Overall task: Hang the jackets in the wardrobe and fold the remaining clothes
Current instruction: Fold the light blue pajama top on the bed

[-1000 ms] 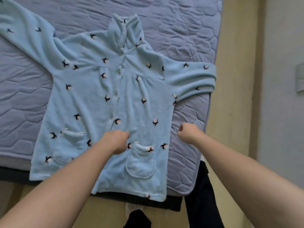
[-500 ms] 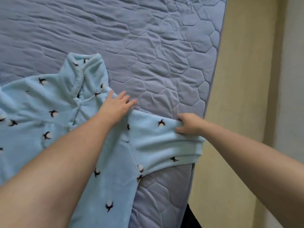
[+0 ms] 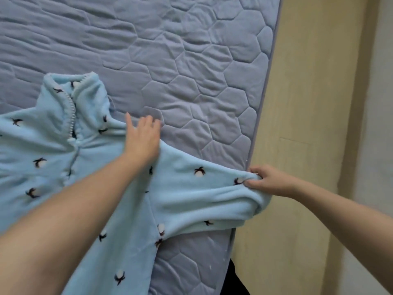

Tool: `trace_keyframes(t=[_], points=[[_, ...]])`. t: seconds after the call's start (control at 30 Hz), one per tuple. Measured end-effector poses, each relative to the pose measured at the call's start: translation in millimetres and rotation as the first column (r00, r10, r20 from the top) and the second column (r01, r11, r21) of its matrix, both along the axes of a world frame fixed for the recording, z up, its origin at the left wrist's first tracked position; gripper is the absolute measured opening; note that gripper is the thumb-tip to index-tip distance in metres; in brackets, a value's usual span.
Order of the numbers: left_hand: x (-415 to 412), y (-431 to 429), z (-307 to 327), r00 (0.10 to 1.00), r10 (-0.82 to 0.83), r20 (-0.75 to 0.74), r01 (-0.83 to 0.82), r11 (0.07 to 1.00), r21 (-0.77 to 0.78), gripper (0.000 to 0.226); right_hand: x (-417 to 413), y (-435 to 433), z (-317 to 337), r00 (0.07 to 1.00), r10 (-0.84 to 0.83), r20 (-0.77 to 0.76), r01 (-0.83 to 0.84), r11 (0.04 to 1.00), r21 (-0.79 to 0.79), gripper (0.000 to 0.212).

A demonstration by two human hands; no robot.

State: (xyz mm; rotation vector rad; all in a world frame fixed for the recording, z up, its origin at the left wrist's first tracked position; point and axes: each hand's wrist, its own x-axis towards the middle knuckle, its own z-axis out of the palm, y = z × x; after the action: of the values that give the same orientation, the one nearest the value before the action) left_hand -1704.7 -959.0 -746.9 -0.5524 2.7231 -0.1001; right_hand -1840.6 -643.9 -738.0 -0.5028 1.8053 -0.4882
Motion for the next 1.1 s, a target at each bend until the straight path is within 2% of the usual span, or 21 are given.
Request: trace_keyframes(t=[0.03,0.1,0.17,0.23,0.27,0.3,0.37,0.4,0.47,0.53,0.57,0.63,0.67,0.73,0.77,0.8,0.83,0.87,0.93,1.0,1.1], points=[[3,29,0,0.996,-0.012,-0.094,0.023,0.993,0.117,0.044,0,2,3,0.999,0.001,0.034,-0.001,1.0,0.005,0.023],[8,78,-2,0.961,-0.134,-0.244,0.211,0.921,0.327,0.051,1,7,12,0.981,0.102,0.164,-0.12,0.988,0.102,0.034],[5,99,-9,0.905,-0.26,-0.336,0.369,0.873,0.319,0.033,-5,18,18,0.923,0.316,0.219,-0.369,0.888,0.276,0.044],[-12,97,-9,0.907,-0.205,-0.369,0.317,0.908,0.274,0.018,-18,33,17,0.87,0.454,0.192,-0.492,0.775,0.397,0.037],[-22,94,-8,0.926,-0.126,-0.356,0.237,0.929,0.286,0.019,-24,42,17,0.885,0.436,0.166,-0.464,0.787,0.407,0.033],[-30,92,-6,0.942,-0.029,-0.334,0.142,0.937,0.319,0.02,-31,51,16,0.928,0.346,0.137,-0.372,0.844,0.387,0.035],[-42,94,0,0.958,0.081,-0.275,0.042,0.91,0.413,0.019,-38,65,18,0.993,0.076,0.086,-0.098,0.952,0.289,0.048],[-44,99,3,0.966,0.047,-0.255,0.08,0.88,0.468,0.02,-38,69,18,0.997,-0.001,0.072,-0.017,0.968,0.251,0.048],[-42,115,11,0.966,-0.15,-0.212,0.25,0.758,0.602,0.028,-33,77,17,0.999,0.015,0.029,-0.021,0.975,0.222,0.036],[-36,135,15,0.911,-0.383,-0.154,0.391,0.683,0.617,0.035,-32,83,17,0.998,0.057,-0.002,-0.055,0.971,0.233,0.033],[-35,141,15,0.889,-0.442,-0.121,0.42,0.682,0.599,0.029,-33,86,19,0.997,0.065,0.03,-0.07,0.965,0.253,0.037],[-40,146,14,0.899,-0.432,-0.074,0.398,0.735,0.549,0.017,-37,93,26,0.986,0.085,0.143,-0.13,0.931,0.341,0.042],[-44,146,14,0.917,-0.397,-0.045,0.359,0.768,0.53,0.016,-39,98,31,0.972,0.148,0.182,-0.213,0.885,0.415,0.045],[-52,147,14,0.935,-0.353,0.014,0.303,0.822,0.482,0.016,-37,109,37,0.899,0.387,0.207,-0.431,0.695,0.575,0.056],[-55,149,15,0.939,-0.341,0.051,0.276,0.833,0.48,0.015,-36,116,41,0.856,0.472,0.212,-0.489,0.606,0.628,0.055],[-57,153,16,0.935,-0.341,0.095,0.254,0.833,0.492,0.013,-37,125,43,0.86,0.468,0.203,-0.478,0.6,0.642,0.048],[-59,157,19,0.929,-0.345,0.135,0.229,0.821,0.523,0.012,-41,137,45,0.897,0.402,0.182,-0.421,0.654,0.629,0.037],[-61,161,24,0.917,-0.362,0.17,0.209,0.797,0.567,0.016,-45,148,50,0.952,0.268,0.145,-0.3,0.745,0.595,0.029],[-66,170,35,0.881,-0.428,0.201,0.217,0.743,0.633,0.024,-50,171,58,0.998,-0.02,0.056,-0.009,0.877,0.48,0.036],[-73,177,42,0.896,-0.412,0.167,0.235,0.758,0.608,0.014,-47,189,64,0.978,-0.204,-0.04,0.202,0.893,0.402,0.048],[-79,179,45,0.963,-0.226,0.147,0.103,0.812,0.575,0.012,-38,209,70,0.914,-0.405,-0.003,0.379,0.852,0.361,0.031]])
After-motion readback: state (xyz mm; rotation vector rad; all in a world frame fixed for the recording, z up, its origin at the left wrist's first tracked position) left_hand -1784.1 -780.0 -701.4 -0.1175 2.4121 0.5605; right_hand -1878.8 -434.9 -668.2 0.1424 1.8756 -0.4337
